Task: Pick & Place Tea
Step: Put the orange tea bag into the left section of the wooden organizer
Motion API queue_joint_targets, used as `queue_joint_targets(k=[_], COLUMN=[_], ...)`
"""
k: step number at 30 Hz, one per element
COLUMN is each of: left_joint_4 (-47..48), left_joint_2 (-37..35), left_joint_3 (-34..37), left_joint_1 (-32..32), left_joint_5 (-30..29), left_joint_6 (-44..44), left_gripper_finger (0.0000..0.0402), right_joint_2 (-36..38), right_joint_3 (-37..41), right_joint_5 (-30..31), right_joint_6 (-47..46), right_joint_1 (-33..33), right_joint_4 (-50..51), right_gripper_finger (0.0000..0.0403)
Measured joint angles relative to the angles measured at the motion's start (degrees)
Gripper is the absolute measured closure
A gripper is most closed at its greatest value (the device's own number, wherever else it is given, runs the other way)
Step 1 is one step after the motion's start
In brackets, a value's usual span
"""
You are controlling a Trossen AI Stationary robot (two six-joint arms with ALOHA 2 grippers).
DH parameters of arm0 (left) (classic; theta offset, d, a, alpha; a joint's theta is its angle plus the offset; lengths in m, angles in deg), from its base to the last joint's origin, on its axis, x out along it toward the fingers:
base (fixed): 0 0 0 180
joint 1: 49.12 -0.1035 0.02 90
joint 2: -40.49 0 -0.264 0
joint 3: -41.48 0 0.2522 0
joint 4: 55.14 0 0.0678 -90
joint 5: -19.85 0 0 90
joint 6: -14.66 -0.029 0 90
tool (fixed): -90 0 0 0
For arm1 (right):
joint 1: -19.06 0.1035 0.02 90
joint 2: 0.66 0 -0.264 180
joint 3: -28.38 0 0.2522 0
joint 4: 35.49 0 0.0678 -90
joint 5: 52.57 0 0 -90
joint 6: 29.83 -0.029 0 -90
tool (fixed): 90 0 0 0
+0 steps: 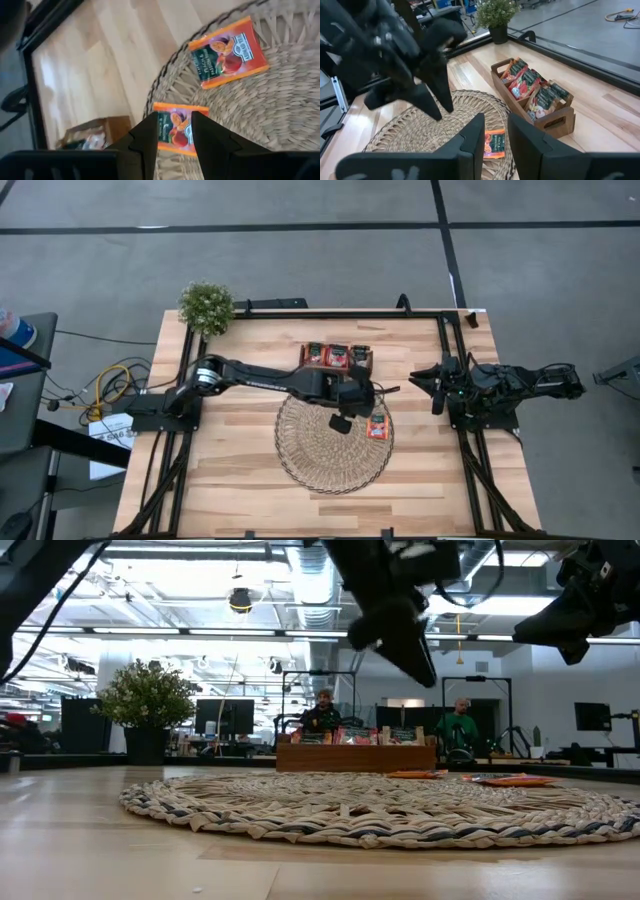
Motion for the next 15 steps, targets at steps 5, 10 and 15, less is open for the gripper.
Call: queue_joint_targets(k=[5, 10, 15], left_joint_4=[-1.3, -3.2, -3.4], left_joint_2=[2.9, 4.5, 5.6], left_joint_3=[0.1, 0.0, 0.0], left_joint_1=[-0.2, -1.2, -2.3], left_joint_5=[0.7, 2.7, 2.7], left_joint_6=[-1.7, 0.1, 2.2], left_gripper_finger=[0.0292, 0.0292, 0.0292], right_joint_2=[0.0, 0.0, 0.0], right_joint_3=[0.0, 0.0, 0.0], right_joint_5=[0.0, 0.0, 0.0], right_joint_6=[0.0, 0.0, 0.0], right_joint_1=[0.0, 0.0, 0.0], right_joint_4=[0.0, -0.1, 0.0], right_gripper_finger=[0.0326, 0.0326, 0.0326])
